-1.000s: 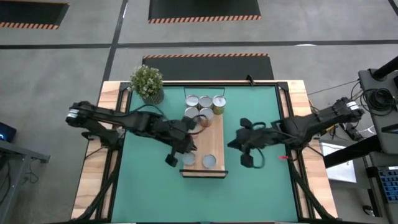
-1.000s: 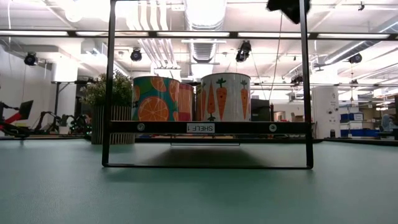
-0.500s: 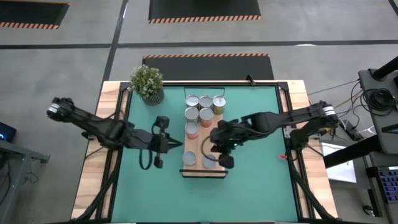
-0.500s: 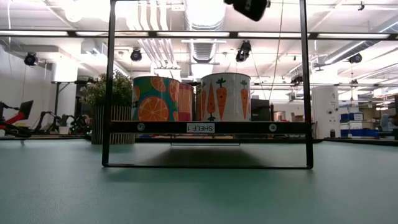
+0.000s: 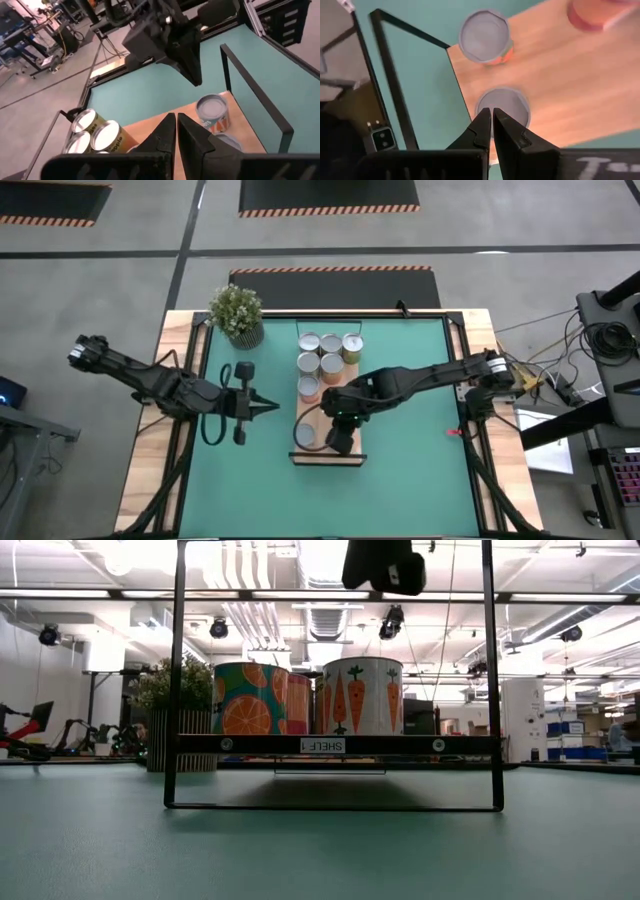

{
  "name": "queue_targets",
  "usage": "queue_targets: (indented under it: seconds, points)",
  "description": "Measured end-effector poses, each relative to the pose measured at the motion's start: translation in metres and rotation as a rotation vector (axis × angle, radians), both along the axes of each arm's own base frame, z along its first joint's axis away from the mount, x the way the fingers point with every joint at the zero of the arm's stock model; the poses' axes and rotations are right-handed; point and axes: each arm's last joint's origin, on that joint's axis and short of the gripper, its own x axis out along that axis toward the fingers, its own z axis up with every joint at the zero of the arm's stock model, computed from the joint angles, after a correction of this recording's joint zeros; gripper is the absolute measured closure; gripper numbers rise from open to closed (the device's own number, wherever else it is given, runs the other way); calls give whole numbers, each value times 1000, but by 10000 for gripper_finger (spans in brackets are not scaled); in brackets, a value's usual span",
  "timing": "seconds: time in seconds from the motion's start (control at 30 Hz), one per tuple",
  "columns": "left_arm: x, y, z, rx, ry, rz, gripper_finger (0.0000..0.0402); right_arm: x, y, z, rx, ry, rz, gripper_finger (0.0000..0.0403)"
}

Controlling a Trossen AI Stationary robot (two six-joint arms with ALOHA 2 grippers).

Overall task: Pick and place cans onto a shelf
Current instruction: Put the canned carrots on the shelf

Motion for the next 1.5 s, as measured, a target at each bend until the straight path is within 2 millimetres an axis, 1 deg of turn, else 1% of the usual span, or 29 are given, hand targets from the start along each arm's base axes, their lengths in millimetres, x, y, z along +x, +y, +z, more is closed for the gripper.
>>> queue_targets:
  seconds: [0.37,0.6,0.7,0.9,1.07,1.5]
  points:
    - [2,-1,-3,1,17,0,402,5,-9,-9,215,123,-330,394]
    - [2,-1,-4,3,22,0,402,1,-11,-13,260,200,-457,394]
    - [2,-1,-4,6,28,0,402,2,-12,-20,267,237,-505,394]
    - [2,-1,-4,6,29,0,402,11,-13,-34,310,283,-502,394]
    - [2,-1,-5,8,35,0,402,19,-14,-49,311,322,-505,394]
    - [1,-1,-6,11,43,0,402,22,-15,-49,318,299,-511,394]
